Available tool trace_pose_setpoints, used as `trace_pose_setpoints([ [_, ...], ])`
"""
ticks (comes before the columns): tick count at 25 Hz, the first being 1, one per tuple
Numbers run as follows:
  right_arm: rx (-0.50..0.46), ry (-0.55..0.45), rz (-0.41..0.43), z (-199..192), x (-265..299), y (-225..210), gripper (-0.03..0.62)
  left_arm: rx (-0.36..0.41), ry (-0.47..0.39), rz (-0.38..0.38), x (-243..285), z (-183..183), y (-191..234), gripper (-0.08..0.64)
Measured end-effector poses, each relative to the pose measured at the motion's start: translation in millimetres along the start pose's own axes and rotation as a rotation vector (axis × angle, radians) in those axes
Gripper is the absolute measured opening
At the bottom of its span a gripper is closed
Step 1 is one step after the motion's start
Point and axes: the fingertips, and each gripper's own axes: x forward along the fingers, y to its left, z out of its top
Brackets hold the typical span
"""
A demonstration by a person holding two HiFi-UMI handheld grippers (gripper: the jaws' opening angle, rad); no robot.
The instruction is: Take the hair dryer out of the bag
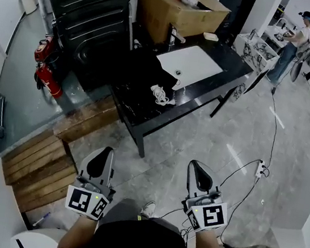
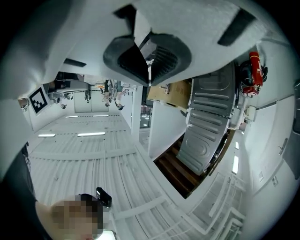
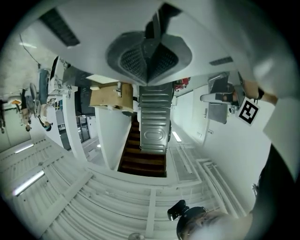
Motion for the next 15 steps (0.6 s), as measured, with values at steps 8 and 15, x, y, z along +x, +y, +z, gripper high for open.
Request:
trace_pose_setpoints([
  [8,0.028,0.055,-0.019,-25,-22,-20,0.012,-0.035,0.047,-0.006,21,-21,-15,0.025],
  [15,0.039,0.093,-0.017,-47,12,-37,0.012,-0.084,0.097,-0.034,65,-57,-6,0.087],
])
